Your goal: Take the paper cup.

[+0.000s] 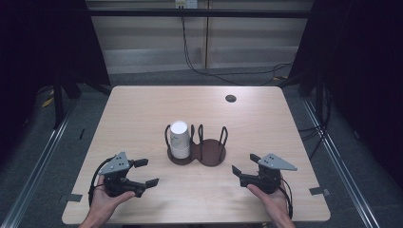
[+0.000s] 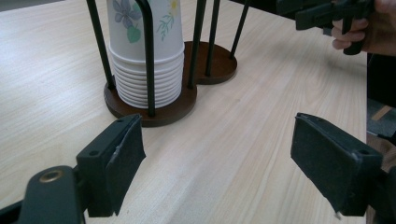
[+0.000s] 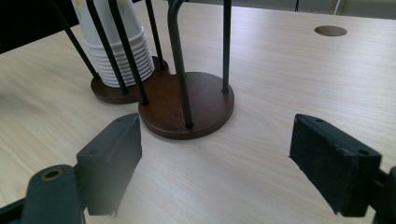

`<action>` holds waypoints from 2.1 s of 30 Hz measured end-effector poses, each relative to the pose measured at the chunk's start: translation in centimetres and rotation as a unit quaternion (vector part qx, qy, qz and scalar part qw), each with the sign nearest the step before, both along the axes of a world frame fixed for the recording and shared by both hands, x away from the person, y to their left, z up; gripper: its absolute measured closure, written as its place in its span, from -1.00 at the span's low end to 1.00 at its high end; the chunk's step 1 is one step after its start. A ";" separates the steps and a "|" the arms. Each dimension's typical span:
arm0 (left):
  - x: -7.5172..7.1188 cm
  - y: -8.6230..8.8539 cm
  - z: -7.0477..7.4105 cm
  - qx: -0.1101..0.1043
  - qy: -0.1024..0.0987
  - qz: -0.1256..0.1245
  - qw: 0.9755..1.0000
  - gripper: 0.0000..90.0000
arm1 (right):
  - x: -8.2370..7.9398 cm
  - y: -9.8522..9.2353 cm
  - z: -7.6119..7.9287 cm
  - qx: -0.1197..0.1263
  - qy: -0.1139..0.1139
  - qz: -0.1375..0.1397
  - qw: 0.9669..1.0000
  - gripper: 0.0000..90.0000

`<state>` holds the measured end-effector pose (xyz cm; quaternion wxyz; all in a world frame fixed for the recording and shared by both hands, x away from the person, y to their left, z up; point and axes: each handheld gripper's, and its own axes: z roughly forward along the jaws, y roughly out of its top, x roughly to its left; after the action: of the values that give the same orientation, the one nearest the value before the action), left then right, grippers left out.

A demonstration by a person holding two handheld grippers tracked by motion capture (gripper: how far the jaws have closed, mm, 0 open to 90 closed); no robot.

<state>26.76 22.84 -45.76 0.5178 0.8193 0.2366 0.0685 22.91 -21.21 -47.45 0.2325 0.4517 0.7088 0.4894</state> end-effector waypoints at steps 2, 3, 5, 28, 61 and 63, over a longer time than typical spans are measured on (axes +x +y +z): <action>0.2 -0.1 0.2 0.006 0.007 -0.002 1.000 -0.62 | -0.1 -0.2 0.3 -0.001 0.002 0.003 1.000 -0.56; 0.3 -0.2 0.2 0.005 0.016 -0.002 1.000 -0.62 | -0.2 -0.4 0.7 -0.003 -0.005 0.002 1.000 -0.56; 0.5 -0.3 0.4 0.003 0.032 -0.007 0.999 -0.55 | -0.4 -1.2 1.1 0.009 -0.011 -0.008 1.000 -0.56; 0.9 -0.4 3.8 -0.047 -0.004 -0.027 0.999 0.01 | -1.0 -0.1 0.7 0.002 -0.001 0.014 1.000 -0.56; 4.3 -2.7 8.1 0.039 0.017 -0.045 0.998 -0.51 | -1.1 0.5 0.5 0.011 0.013 0.032 0.999 -0.53; 4.6 -2.9 8.3 0.044 0.016 -0.042 0.998 -0.54 | -1.1 0.5 0.5 0.012 0.014 0.033 0.999 -0.53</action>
<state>31.34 19.90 -37.49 0.4800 0.8514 0.2070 0.0437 21.83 -20.68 -46.96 0.2013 0.4378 0.7201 0.4992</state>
